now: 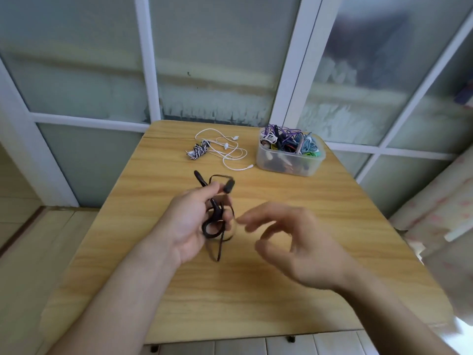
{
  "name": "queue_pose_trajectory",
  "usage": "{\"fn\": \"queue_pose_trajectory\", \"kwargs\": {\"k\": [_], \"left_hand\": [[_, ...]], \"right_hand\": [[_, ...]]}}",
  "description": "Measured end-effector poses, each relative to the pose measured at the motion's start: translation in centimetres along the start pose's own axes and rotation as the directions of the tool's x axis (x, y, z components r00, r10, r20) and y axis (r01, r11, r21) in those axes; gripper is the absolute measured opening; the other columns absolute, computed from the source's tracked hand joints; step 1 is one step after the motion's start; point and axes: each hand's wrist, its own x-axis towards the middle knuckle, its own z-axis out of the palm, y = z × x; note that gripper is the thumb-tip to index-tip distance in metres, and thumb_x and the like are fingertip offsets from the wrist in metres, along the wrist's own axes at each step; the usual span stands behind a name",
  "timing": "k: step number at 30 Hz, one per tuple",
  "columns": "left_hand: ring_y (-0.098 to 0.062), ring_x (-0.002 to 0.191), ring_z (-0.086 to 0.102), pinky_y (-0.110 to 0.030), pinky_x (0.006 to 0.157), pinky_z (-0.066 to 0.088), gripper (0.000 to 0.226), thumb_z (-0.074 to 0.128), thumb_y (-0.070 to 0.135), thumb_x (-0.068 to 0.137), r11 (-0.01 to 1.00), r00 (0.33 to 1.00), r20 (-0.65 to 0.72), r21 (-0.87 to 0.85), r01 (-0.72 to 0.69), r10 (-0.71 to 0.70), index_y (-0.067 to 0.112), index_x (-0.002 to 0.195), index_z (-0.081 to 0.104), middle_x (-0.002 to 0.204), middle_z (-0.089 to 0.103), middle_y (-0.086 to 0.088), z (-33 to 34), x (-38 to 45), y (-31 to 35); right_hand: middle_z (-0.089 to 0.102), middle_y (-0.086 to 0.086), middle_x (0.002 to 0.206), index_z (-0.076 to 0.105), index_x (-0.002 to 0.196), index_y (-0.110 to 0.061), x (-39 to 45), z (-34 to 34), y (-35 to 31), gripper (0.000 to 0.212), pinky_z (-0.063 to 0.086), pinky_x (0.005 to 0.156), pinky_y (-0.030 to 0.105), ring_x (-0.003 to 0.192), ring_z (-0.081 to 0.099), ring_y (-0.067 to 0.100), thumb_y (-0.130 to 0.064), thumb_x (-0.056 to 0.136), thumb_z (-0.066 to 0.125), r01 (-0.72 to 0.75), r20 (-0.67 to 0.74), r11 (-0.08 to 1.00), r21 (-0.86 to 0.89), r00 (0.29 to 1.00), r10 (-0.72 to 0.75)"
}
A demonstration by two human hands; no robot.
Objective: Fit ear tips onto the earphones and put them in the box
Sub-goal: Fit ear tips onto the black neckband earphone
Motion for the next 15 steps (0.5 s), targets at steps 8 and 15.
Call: {"fn": "queue_pose_trajectory", "kwargs": {"k": [8, 15], "left_hand": [[-0.016, 0.045, 0.038, -0.028, 0.047, 0.037, 0.022, 0.048, 0.026, 0.099, 0.918, 0.951, 0.301, 0.393, -0.054, -0.072, 0.010, 0.094, 0.063, 0.060, 0.042, -0.002, 2.3, -1.4, -1.5], [-0.022, 0.051, 0.057, -0.019, 0.050, 0.047, 0.022, 0.053, 0.030, 0.097, 0.783, 0.988, 0.131, 0.605, -0.141, 0.077, 0.010, 0.092, 0.061, 0.075, 0.066, -0.007, 2.2, -0.8, -2.1]], "right_hand": [[0.072, 0.008, 0.098, 0.060, 0.124, -0.019, 0.5, 0.4, 2.4, 0.033, 0.059, 0.076, 0.039, 0.085, 0.071, 0.029, -0.027, 0.092, 0.061, -0.193, -0.101, 0.905, 0.378, 0.963, 0.248], [0.072, 0.009, 0.077, 0.066, 0.094, -0.010, 0.3, 0.1, 3.2, 0.006, 0.056, 0.067, 0.037, 0.069, 0.066, 0.021, -0.014, 0.090, 0.069, -0.204, -0.140, 0.903, 0.378, 0.952, 0.274]]}}
